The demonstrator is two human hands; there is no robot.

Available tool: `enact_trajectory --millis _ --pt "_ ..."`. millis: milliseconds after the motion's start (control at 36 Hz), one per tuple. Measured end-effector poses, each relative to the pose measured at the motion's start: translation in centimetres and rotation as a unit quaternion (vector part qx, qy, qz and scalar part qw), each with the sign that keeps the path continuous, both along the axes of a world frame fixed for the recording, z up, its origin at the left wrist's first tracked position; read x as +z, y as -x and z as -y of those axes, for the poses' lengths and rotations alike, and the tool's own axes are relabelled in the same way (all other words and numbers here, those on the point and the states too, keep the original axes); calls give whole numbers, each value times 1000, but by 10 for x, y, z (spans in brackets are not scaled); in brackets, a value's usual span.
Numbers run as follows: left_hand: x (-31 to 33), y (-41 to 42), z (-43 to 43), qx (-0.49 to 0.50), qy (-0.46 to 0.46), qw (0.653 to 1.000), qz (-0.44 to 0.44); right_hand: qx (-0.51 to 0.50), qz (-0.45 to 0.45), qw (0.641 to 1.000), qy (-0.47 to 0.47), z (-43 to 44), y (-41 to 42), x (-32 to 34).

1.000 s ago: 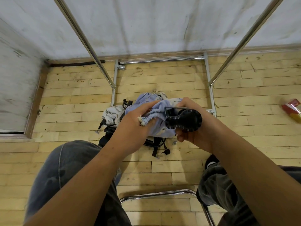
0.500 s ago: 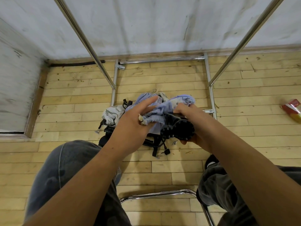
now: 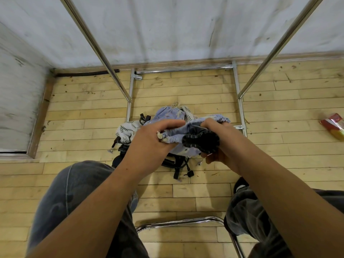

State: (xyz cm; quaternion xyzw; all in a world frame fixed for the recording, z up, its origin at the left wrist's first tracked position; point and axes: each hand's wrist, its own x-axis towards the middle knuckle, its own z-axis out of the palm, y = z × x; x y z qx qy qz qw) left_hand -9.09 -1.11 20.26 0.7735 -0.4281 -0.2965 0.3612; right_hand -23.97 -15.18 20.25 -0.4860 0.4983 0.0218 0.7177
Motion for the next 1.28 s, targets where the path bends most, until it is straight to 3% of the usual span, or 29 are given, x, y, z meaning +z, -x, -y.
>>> enact_trajectory --millis 194,333,528,750,972,1278 --pt "1 1 0 -41 -34 999 6 50 -1 999 22 -3 0 2" --pt "0 -1 -1 -25 -32 999 1 133 1 982 135 -9 -2 6" --pt "1 -5 1 18 7 1000 -14 174 35 949 259 -11 -3 11" --pt "6 -7 2 74 48 994 -61 233 137 920 284 -15 0 17" --pt "5 -8 0 79 66 991 -85 172 119 906 369 -18 1 12" --pt "12 -4 -2 60 78 989 -113 92 -7 885 456 -6 1 0"
